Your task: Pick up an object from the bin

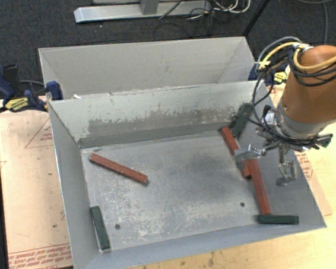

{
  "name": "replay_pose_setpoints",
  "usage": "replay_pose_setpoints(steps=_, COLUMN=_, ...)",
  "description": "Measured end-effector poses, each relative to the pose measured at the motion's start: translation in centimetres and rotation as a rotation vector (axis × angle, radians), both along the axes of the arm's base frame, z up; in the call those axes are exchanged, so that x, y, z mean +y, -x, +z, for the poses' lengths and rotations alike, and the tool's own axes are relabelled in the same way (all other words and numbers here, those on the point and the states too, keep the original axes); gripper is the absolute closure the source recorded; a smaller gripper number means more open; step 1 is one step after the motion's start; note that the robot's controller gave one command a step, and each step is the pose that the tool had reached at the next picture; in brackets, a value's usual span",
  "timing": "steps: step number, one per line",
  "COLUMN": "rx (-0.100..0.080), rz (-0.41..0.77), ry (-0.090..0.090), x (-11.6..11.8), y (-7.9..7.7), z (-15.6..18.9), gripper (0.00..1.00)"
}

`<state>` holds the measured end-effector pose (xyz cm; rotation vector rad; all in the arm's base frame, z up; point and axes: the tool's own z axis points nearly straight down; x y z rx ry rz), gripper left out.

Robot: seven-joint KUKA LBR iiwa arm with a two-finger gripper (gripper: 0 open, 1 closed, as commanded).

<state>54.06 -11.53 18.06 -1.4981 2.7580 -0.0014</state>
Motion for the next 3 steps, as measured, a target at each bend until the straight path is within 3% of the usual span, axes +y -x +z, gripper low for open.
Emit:
replay_pose_setpoints(steps=1, rx=-0.001, rz=0.273, ry=-0.016, x=-0.1, y=-4.6, z=-11.1, gripper=0.0)
replay_pose_setpoints(steps=2, rx=0.0, rz=0.272, ry=-0.011, x=-0.4, y=-4.6, z=-10.8, gripper=1.0)
replay_pose_setpoints(steps=3, rx=-0.007, rz=0.494, ry=0.003, x=1.1, y=-4.2, z=4.8, gripper=1.0)
